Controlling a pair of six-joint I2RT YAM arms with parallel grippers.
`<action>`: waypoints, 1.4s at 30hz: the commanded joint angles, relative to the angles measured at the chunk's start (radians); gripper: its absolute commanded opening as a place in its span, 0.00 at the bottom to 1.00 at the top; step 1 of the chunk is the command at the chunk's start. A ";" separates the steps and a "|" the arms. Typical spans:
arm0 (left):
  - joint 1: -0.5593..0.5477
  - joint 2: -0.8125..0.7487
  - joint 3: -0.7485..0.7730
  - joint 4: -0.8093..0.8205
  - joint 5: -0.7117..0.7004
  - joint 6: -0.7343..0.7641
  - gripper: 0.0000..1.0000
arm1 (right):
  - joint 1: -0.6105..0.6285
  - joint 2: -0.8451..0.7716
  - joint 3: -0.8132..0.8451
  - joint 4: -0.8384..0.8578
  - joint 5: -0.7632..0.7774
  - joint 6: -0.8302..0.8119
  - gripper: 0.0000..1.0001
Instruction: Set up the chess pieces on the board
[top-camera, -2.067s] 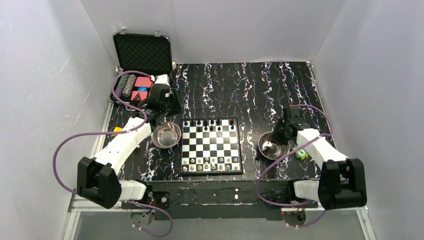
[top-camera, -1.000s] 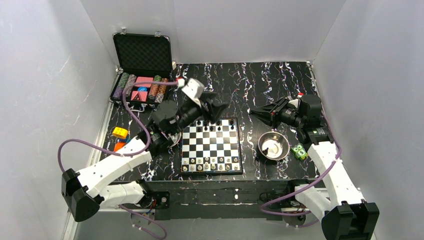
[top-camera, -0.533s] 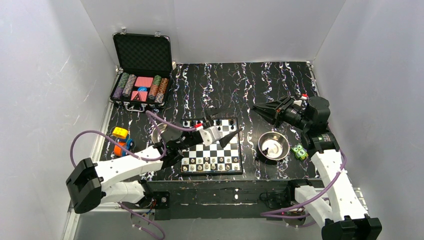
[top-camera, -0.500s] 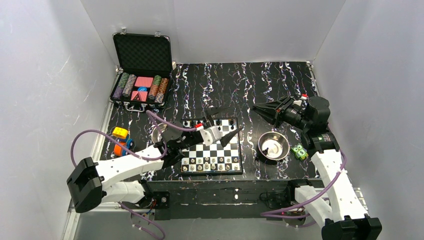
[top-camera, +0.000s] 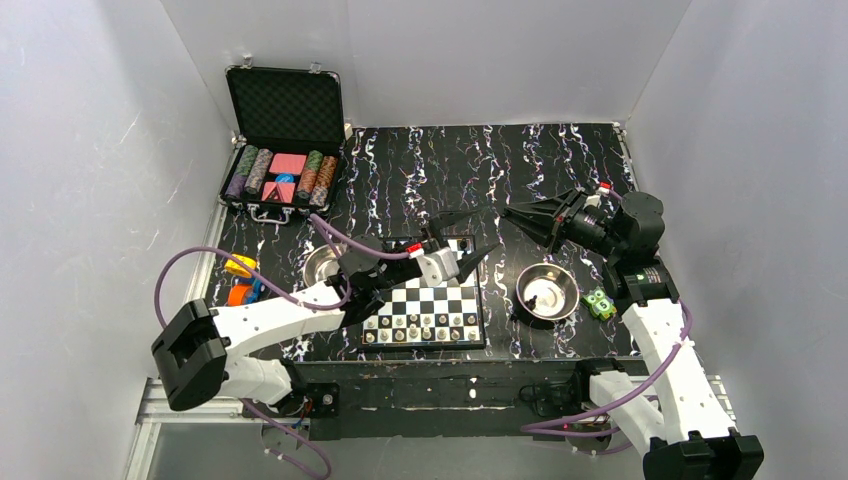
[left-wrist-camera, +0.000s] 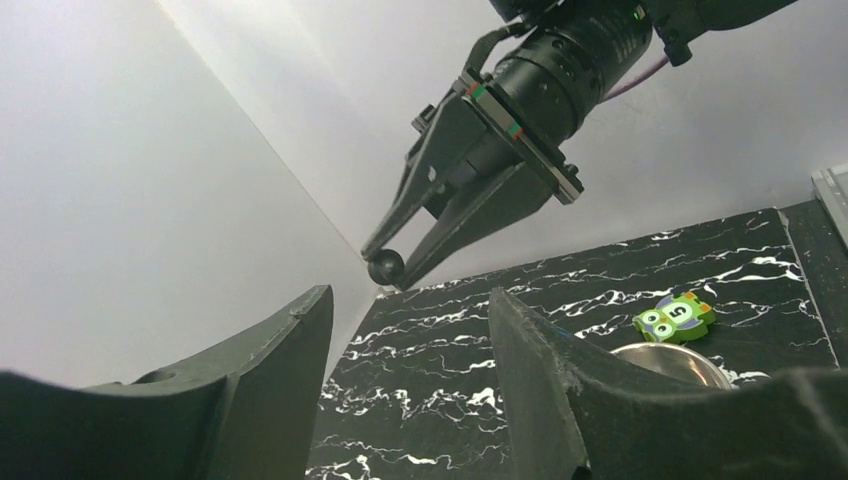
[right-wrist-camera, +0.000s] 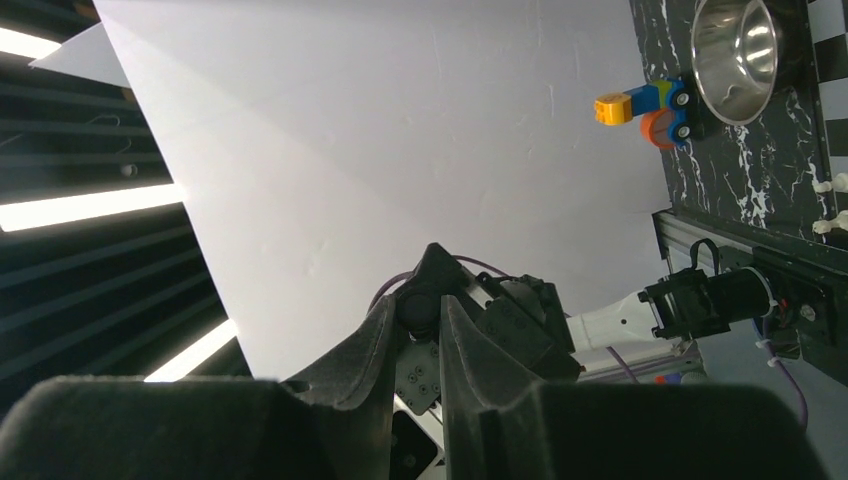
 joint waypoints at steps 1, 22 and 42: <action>-0.004 0.006 0.046 0.018 0.013 0.013 0.55 | -0.002 -0.007 0.019 0.094 -0.043 0.026 0.01; -0.004 0.079 0.101 0.046 -0.010 -0.001 0.37 | 0.006 -0.033 0.017 0.111 -0.046 0.033 0.01; -0.004 0.089 0.122 0.038 0.000 0.001 0.27 | 0.009 -0.051 0.006 0.106 -0.049 0.025 0.01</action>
